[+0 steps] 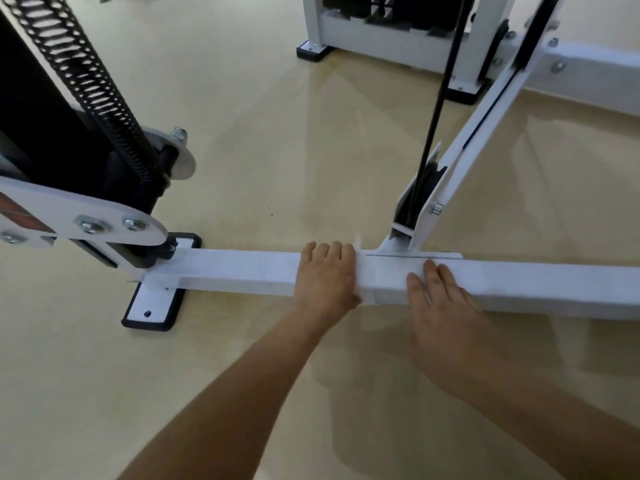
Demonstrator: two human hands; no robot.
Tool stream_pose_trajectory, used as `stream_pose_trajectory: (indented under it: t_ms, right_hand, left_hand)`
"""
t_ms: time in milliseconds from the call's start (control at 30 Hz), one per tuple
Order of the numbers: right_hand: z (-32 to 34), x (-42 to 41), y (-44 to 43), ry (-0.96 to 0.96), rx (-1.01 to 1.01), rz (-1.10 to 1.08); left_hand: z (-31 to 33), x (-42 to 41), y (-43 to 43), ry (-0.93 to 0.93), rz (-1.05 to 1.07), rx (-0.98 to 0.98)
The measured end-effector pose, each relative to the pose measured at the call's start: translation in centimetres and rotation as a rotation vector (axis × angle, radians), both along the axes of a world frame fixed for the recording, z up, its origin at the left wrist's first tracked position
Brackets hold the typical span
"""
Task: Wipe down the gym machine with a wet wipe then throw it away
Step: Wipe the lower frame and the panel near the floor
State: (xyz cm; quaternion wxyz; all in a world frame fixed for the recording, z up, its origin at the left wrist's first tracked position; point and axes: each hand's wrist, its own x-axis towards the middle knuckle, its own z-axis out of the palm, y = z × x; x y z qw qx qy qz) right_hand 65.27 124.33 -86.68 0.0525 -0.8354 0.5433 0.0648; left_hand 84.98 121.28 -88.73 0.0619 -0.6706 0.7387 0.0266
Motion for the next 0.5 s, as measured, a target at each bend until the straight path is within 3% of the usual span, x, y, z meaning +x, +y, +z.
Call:
stream_pose_trajectory:
  t_ms: [133,300,400,500]
  right_hand:
    - [0.4,-1.4,-0.2,-0.018,-0.004,0.046]
    - [1.1,-1.8,0.2,-0.024,-0.016,0.025]
    - [2.1,0.2,0.9,-0.007,0.056,-0.017]
    - [1.7,1.8,1.8,-0.054,0.089,-0.034]
  left_hand:
    - [-0.1,2.6,0.3,-0.044,-0.045,-0.083]
    - [0.7,8.6,1.5,-0.138,0.099,-0.049]
    - [0.4,5.3,1.6,-0.174,0.098,-0.061]
    - [-1.0,-0.3,1.7,-0.044,-0.027,-0.159]
